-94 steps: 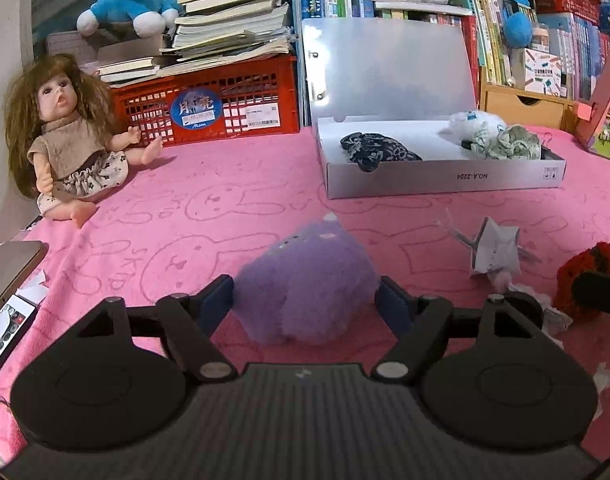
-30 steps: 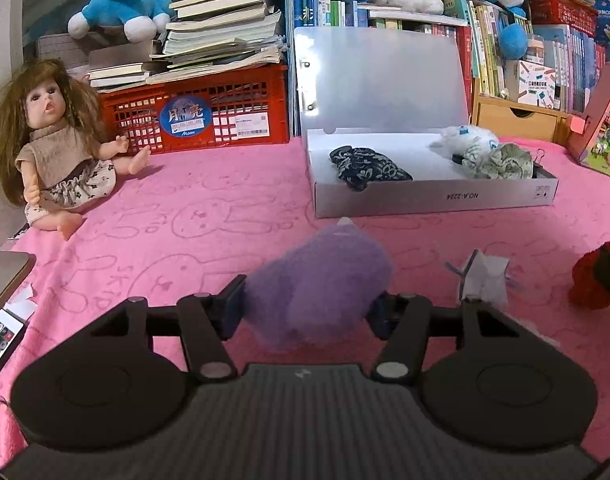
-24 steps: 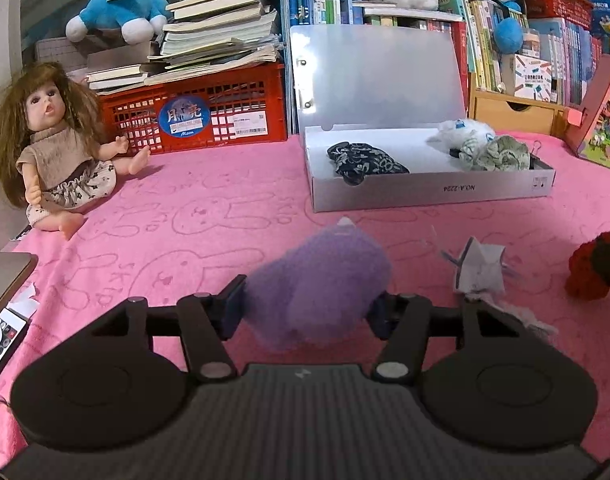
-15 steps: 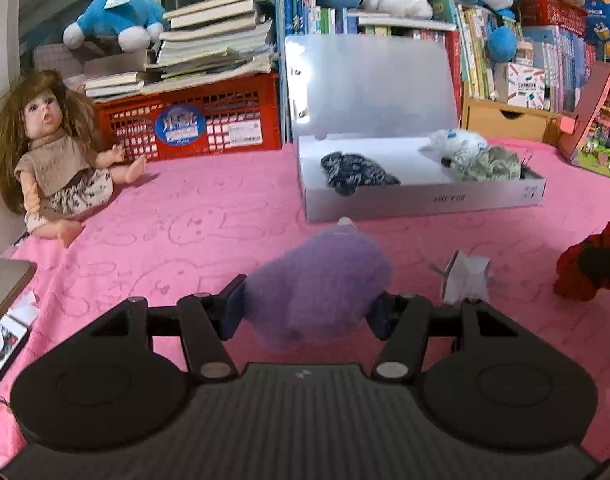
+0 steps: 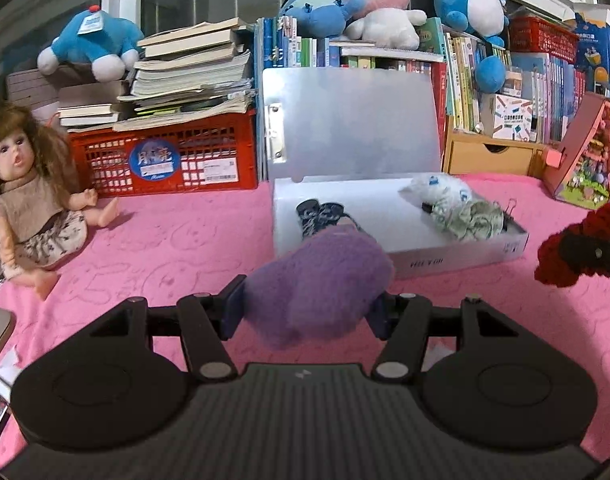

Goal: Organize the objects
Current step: 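Carry the purple plush and red knitted item with both tools into the silver box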

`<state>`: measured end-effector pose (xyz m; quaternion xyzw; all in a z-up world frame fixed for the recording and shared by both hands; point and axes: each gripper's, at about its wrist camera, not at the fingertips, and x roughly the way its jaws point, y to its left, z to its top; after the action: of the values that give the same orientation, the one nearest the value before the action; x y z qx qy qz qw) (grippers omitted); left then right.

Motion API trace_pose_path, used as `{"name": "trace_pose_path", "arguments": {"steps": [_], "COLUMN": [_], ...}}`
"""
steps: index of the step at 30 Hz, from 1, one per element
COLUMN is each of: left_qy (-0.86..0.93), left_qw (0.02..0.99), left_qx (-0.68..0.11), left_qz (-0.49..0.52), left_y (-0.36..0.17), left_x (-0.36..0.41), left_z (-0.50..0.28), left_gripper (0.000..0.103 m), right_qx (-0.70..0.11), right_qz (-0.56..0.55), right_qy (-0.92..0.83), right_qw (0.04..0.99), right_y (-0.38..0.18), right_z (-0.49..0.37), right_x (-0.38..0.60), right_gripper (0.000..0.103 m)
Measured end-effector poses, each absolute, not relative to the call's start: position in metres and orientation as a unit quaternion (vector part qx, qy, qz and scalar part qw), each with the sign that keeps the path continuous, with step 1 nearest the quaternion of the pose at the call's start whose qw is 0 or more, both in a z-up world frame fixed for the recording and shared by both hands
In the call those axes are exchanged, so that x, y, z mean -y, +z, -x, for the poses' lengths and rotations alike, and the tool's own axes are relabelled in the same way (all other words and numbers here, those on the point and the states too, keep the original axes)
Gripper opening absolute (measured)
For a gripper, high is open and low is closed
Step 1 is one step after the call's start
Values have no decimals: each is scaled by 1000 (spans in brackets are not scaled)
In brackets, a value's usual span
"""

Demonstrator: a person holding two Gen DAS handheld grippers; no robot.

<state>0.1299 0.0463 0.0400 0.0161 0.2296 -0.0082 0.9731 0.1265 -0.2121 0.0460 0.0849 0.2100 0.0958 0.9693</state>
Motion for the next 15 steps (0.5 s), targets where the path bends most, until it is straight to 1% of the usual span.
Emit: {"name": "trace_pose_path", "arguments": {"steps": [9,15], "left_qy": [-18,-16], "left_qw": [974,972], "left_qx": [-227,-235], "left_qz": [-14,-6], "left_y": [55,58], "left_x": [-37,-36], "left_z": [-169,-197], "left_gripper": [65,65], "right_qx": [-212,-231], "right_qz": [-83,-83], "right_qy": [97,97], "right_qw": [969,964], "right_y": [68,68], "right_z": [-176,-212], "right_x": [215,214], "right_gripper": [50,50]}}
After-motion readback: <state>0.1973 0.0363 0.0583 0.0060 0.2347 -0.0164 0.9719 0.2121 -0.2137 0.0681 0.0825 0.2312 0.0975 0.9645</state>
